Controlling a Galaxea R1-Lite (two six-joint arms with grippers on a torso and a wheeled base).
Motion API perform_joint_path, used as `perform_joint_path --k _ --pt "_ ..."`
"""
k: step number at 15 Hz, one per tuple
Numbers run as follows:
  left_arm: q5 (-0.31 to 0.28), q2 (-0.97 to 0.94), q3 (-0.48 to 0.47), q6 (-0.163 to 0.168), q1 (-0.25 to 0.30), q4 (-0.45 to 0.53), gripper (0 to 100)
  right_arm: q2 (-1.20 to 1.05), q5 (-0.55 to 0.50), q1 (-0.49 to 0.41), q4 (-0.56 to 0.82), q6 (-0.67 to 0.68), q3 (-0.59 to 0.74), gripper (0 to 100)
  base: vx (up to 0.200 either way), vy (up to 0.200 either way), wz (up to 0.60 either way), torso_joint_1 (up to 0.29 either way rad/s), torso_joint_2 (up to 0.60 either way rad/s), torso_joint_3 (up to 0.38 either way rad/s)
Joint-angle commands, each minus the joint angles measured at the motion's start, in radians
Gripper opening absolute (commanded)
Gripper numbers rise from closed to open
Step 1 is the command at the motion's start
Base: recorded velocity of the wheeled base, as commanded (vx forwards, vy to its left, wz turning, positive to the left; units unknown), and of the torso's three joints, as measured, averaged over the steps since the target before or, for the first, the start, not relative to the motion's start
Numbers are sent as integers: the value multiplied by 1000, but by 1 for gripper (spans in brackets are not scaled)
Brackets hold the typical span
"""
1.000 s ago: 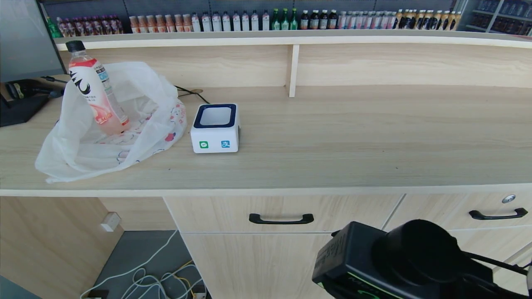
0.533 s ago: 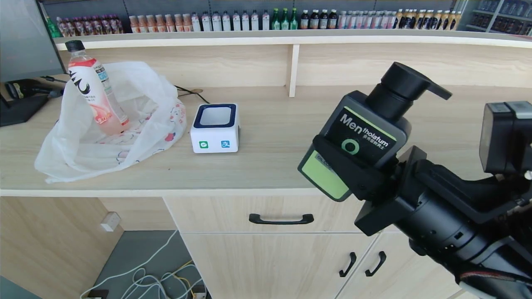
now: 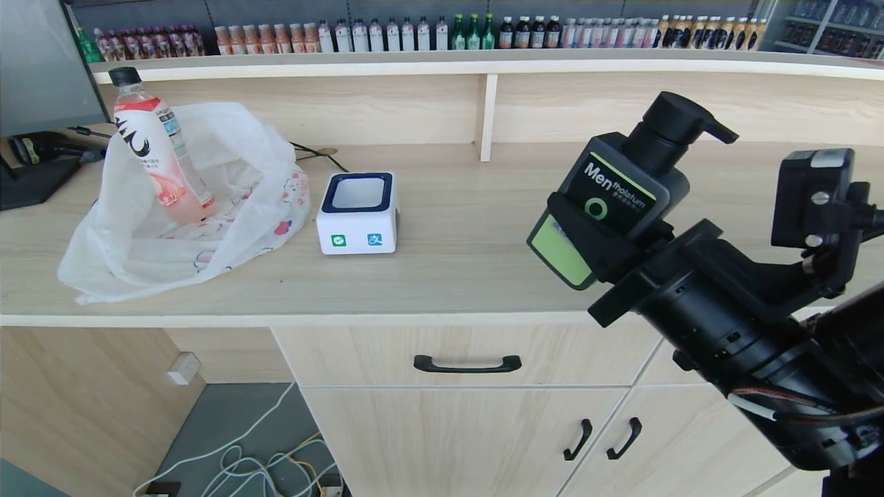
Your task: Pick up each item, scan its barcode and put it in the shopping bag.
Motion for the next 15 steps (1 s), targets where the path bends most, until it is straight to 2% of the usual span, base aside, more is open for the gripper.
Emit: perform_joint_path --k 1,3,13,15 --pt "0 0 0 4 0 0 100 3 -1 -21 -3 0 5 0 0 0 0 0 0 0" --pt "0 0 0 -1 0 0 100 2 0 -50 -3 3 -18 0 0 0 0 0 0 0" --pt "0 0 0 -4 0 0 100 -12 0 -55 -3 6 -27 0 0 0 0 0 0 0" --pt "0 0 0 -9 0 0 100 -5 0 -59 -3 7 -31 0 0 200 0 0 2 2"
